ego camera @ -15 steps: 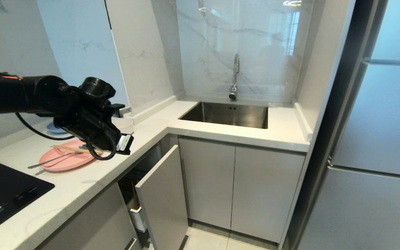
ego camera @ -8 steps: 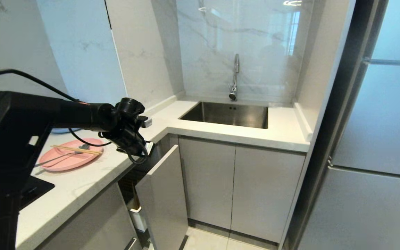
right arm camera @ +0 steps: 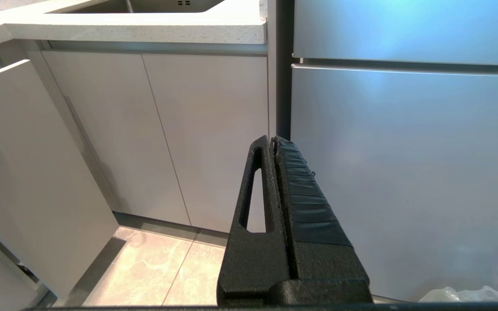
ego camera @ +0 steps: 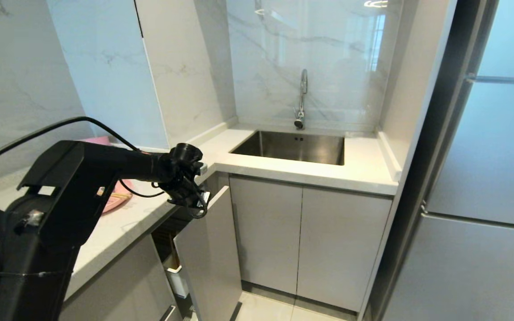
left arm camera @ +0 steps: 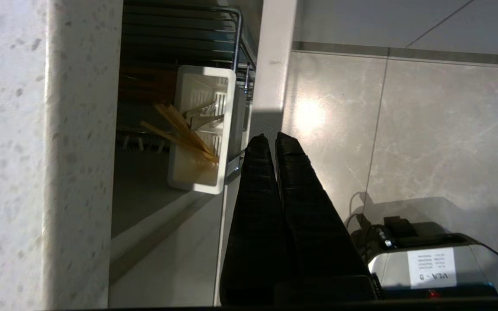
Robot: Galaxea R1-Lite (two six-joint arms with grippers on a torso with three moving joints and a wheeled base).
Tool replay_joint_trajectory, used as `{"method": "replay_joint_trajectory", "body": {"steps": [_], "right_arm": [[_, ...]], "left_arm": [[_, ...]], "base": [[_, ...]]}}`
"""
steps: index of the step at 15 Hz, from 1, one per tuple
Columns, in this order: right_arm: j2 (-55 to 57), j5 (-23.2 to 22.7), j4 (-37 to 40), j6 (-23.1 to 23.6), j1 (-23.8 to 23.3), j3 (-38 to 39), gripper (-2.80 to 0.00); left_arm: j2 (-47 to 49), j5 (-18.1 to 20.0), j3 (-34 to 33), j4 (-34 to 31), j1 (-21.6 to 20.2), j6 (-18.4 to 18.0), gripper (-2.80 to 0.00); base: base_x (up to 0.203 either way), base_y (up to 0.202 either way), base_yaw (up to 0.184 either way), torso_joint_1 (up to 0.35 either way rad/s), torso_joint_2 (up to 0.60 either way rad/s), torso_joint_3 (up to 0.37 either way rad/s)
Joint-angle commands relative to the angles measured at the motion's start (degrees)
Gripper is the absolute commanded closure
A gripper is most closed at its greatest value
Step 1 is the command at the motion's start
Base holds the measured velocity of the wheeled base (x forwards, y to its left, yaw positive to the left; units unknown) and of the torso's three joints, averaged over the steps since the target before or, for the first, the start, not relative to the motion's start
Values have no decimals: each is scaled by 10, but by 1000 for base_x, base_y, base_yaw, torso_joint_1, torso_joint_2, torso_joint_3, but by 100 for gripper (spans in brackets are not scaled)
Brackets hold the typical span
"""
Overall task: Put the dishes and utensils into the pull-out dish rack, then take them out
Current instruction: Open the cupboard
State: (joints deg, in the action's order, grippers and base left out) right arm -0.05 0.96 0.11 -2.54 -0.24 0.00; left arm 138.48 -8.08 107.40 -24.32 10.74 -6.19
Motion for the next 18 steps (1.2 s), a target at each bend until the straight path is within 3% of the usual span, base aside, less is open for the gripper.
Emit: {"method": "replay_joint_trajectory", "body": {"steps": [1,2,5,18], "right_arm": [[0,0,0,0,0,1,0],[0,0,0,0,0,1,0],[0,0,0,0,0,1,0],[0,0,0,0,0,1,0]], "left_arm": [[19,-18,8,1,-1,0,0],[23,-43,10,3,-1,0,0],[39,-59,15,20,-7,-2,0],[69,-59,22,17,-9,0,0]], "base": [[0,0,0,0,0,0],[0,0,0,0,0,0],[0,0,0,0,0,0],[0,0,0,0,0,0]]}}
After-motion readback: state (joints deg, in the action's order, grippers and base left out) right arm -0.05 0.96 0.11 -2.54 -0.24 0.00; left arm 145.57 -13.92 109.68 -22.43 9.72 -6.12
